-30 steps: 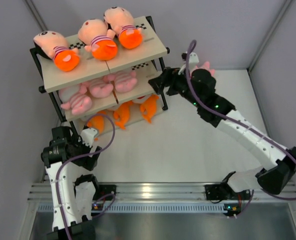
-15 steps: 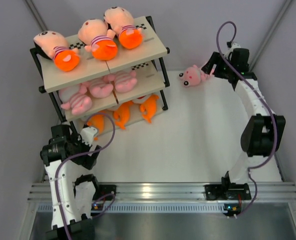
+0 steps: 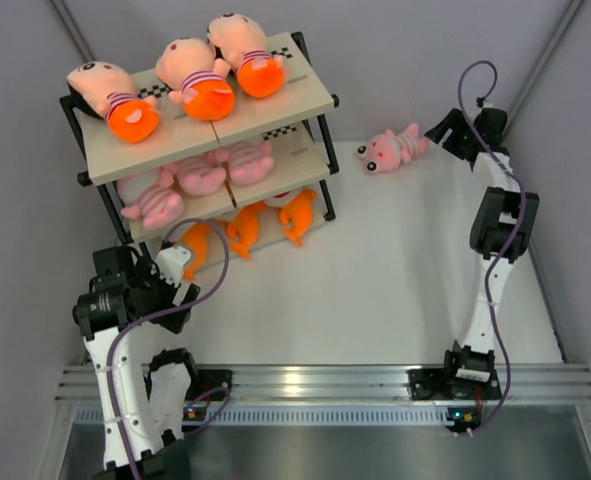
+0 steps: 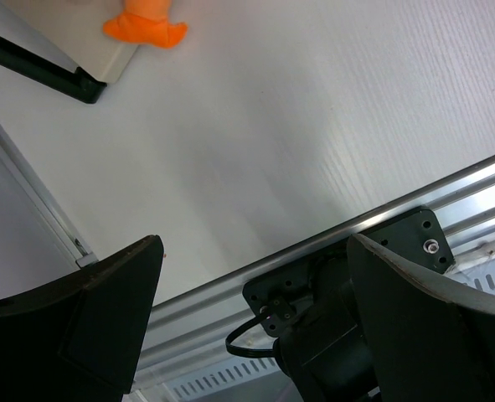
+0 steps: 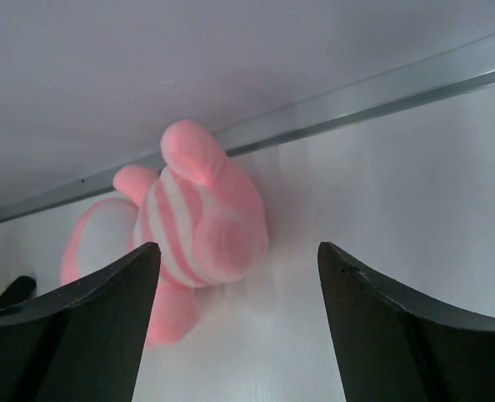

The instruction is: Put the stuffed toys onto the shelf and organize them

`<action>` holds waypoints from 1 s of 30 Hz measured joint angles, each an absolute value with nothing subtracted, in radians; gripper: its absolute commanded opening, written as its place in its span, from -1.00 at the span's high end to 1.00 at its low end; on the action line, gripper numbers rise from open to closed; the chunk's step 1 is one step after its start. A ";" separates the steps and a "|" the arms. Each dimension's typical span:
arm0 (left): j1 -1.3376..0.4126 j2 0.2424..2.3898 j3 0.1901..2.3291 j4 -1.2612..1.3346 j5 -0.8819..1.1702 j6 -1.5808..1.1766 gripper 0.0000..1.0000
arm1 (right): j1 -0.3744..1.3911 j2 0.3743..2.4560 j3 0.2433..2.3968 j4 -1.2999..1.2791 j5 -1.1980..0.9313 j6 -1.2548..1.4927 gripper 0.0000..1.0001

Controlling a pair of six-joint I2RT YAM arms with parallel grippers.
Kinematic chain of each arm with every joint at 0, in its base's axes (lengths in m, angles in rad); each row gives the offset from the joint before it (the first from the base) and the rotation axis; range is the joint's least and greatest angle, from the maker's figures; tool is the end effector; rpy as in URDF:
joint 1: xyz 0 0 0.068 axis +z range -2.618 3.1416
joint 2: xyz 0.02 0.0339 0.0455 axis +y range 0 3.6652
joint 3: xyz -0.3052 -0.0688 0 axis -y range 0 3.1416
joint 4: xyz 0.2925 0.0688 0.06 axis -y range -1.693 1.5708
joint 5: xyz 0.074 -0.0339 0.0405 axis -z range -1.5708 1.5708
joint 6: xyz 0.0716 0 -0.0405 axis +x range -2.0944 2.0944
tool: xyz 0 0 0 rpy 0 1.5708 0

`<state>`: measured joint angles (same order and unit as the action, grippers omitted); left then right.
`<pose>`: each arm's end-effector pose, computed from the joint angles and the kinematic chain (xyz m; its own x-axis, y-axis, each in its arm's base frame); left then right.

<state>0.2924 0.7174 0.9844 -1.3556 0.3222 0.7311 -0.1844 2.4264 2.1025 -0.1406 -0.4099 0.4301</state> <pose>0.1235 0.0135 0.3235 -0.7202 0.4446 -0.5325 0.4676 0.8782 0.1008 0.6655 -0.0951 0.2149 -0.4762 0.4778 -0.7382 0.0181 0.8446 0.5350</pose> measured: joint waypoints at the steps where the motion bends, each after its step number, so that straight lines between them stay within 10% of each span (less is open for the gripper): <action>1: 0.292 0.715 0.990 -1.355 0.323 0.731 -0.95 | -0.189 2.466 2.110 -0.102 -0.434 0.461 -0.52; 26: 0.292 0.760 0.996 -1.355 0.234 0.701 -0.95 | -0.113 2.663 2.168 0.225 -0.573 0.704 -0.29; 30: 0.292 0.764 0.996 -1.355 0.219 0.700 -0.95 | -0.098 2.675 2.167 0.226 -0.550 0.726 0.76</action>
